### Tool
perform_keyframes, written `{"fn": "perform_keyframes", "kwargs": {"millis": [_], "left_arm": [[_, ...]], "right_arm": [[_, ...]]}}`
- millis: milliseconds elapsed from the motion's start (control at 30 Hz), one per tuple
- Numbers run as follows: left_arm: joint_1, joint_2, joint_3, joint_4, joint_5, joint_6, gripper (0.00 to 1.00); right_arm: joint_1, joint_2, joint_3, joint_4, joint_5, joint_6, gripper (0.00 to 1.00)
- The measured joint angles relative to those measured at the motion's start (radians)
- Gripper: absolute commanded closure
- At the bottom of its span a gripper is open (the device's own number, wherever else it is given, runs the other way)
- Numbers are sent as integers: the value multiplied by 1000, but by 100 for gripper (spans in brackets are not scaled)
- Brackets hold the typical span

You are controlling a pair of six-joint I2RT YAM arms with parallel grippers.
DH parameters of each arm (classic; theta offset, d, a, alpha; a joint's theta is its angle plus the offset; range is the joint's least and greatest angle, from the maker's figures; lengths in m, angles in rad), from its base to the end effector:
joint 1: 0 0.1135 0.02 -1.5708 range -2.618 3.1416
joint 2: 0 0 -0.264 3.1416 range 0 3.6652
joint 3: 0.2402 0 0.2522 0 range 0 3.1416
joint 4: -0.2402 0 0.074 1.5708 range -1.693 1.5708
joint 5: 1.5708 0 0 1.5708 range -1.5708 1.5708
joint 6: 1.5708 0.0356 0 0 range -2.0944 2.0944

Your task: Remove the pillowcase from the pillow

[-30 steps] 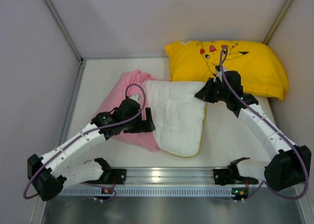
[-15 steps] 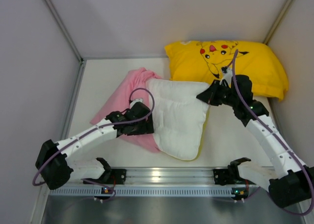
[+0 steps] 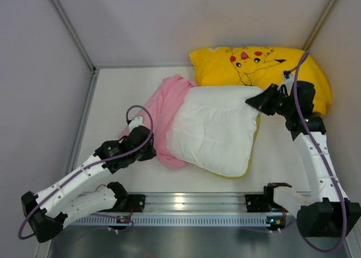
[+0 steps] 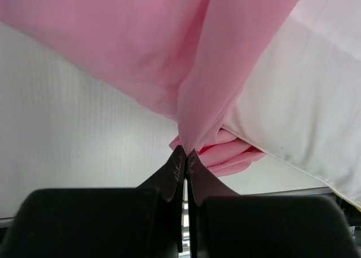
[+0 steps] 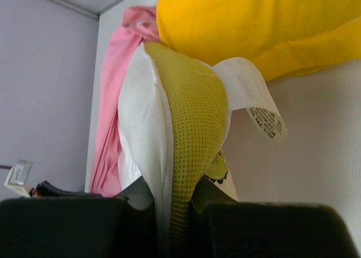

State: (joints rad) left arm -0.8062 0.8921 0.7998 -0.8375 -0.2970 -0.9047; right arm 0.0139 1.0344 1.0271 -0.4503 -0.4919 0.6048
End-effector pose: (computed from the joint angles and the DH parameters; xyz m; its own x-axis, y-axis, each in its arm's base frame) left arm 0.1240 -0.1143 0.2696 -0.7902 -0.2623 -0.5539 -0.0847 0.9418 -0.3252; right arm 0.2248 0.0199 0.3521 -0.6112 0.4927 -0.6193 -0.1074 0.7237 0.6817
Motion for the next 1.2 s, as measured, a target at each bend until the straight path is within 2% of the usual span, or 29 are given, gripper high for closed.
{"fn": "perform_keyframes", "kwargs": {"millis": [200,333,467,600,633,667,700,733,867,1067,1200], "left_arm": [[-2,-182,174,-182,-118,-32,100],[-2,-251,286,-267,-171,-43,100],[-2,-263,280,-300,-152,-26,100],[-2,-190,179,-237,-55,27,99],[-2,-153,148,-203,-17,44,90],[-2,-124,124,-171,14,63,70],[-2,-89,108,-150,40,79,43],[-2,-56,99,-136,63,95,2],[-2,-17,99,-104,79,114,1],[-2,11,183,-111,-51,95,1],[20,138,240,-97,-118,84,1]], "right_arm": [[-166,34,43,-7,-94,19,100],[-229,105,43,-11,-152,36,100],[-239,152,33,20,-209,64,100],[-231,153,19,57,-214,67,100],[-230,152,18,59,-209,59,100],[-230,150,19,58,-198,51,100],[-233,149,19,54,-184,47,100],[-238,148,20,50,-169,40,100],[-289,133,23,31,-137,19,100],[-327,135,57,20,-158,23,100],[-329,138,58,34,-187,35,100]]}}
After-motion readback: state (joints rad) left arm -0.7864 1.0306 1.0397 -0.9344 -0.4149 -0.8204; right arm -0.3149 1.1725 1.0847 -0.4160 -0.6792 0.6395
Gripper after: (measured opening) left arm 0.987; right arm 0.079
